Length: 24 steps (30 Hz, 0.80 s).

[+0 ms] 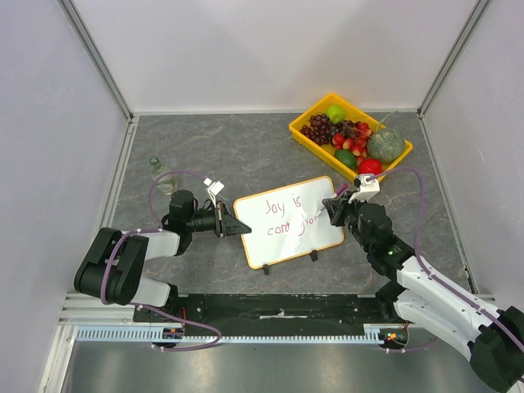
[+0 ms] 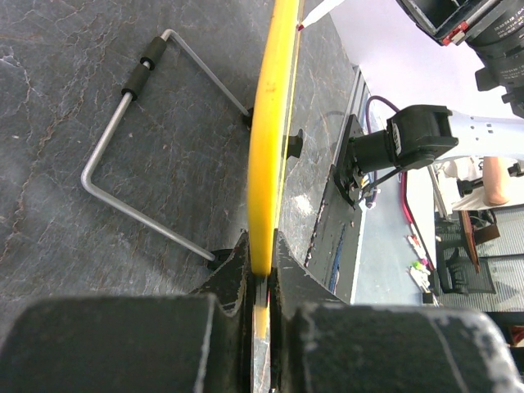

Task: Write a sentence on the whiteboard
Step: Write on the whiteboard at the whiteboard stand.

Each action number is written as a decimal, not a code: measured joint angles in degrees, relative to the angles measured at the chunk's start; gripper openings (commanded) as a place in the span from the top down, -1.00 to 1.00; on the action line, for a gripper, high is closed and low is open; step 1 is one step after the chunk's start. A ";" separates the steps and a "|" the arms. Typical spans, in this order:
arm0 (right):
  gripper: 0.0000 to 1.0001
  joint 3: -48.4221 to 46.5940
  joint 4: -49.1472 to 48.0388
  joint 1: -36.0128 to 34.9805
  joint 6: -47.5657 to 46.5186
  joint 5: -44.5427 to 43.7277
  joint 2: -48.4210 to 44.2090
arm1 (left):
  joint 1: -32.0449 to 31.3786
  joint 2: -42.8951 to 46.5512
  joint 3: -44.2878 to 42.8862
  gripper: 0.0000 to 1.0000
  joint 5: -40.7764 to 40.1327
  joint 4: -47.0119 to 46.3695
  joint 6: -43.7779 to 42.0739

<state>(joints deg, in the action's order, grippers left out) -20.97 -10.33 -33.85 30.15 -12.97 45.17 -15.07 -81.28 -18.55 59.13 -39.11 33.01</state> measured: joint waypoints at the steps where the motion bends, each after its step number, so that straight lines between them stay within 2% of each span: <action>1: 1.00 0.00 -0.24 0.00 0.00 0.00 0.22 | 0.00 0.00 0.00 0.96 0.00 0.00 0.02; 24: 1.00 1.99 0.52 0.11 0.26 1.14 -2.38 | 0.00 -0.11 -0.04 0.96 0.02 -0.02 0.04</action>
<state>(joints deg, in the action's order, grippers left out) -18.98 -9.80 -33.74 30.41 -11.84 42.78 -15.07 -81.38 -18.59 59.16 -39.13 33.06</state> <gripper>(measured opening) 0.067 0.070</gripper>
